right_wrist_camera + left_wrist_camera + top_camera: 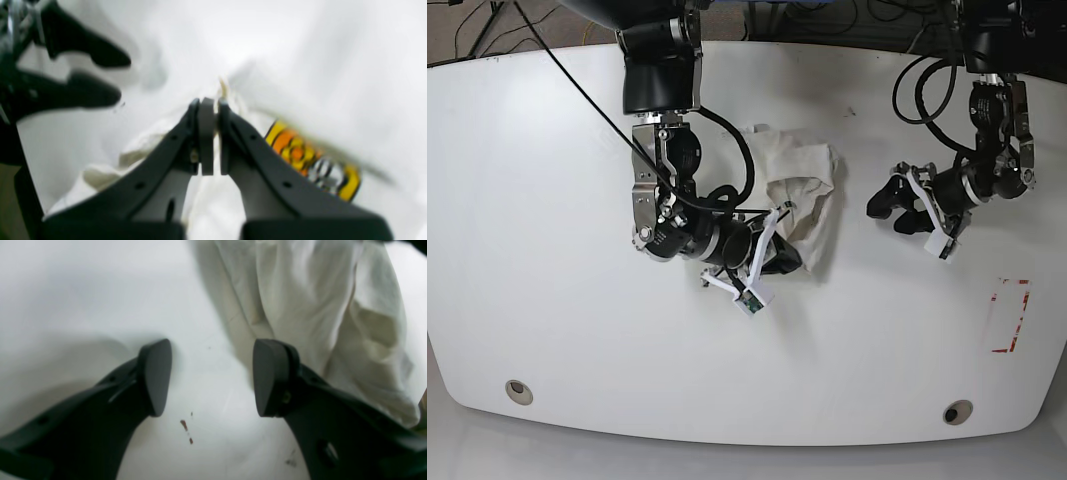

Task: Layout the t-shirt on the table in an organized manner, then fold the t-shirt properly
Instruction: 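Release the fold and press the bundle flat with the right gripper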

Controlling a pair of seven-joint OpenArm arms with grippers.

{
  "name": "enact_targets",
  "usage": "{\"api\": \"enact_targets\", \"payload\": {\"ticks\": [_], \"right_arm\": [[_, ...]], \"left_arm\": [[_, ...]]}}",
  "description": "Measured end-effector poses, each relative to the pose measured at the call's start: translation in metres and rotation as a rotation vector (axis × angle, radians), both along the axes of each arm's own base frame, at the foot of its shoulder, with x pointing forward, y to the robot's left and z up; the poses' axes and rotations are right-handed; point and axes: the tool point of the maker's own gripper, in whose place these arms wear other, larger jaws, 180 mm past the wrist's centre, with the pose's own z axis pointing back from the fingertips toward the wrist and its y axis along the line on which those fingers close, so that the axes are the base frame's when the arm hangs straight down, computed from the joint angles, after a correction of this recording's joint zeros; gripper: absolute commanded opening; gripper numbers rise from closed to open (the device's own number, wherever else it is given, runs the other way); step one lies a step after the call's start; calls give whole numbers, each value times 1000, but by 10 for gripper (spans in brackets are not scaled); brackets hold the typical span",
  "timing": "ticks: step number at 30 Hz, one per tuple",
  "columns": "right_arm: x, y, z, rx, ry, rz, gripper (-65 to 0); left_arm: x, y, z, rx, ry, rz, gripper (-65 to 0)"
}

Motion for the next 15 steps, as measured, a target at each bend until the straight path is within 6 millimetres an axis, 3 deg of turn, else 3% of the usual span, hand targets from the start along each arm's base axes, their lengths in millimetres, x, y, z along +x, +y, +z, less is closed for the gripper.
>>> {"api": "enact_targets", "payload": {"ticks": [3, 6, 12, 15], "right_arm": [[4, 2, 6, 0, -16, 6, -626], [6, 10, 11, -15, -34, 39, -574], [7, 31, 20, -15, -58, 103, -341], [5, 38, 25, 16, -58, 123, -266]], "left_arm": [[-1, 2, -1, 7, 5, -1, -292], [-1, 2, 0, 8, 3, 0, -292], [0, 1, 0, 3, 0, 1, -292], [0, 3, 0, 7, 1, 1, -292]]}}
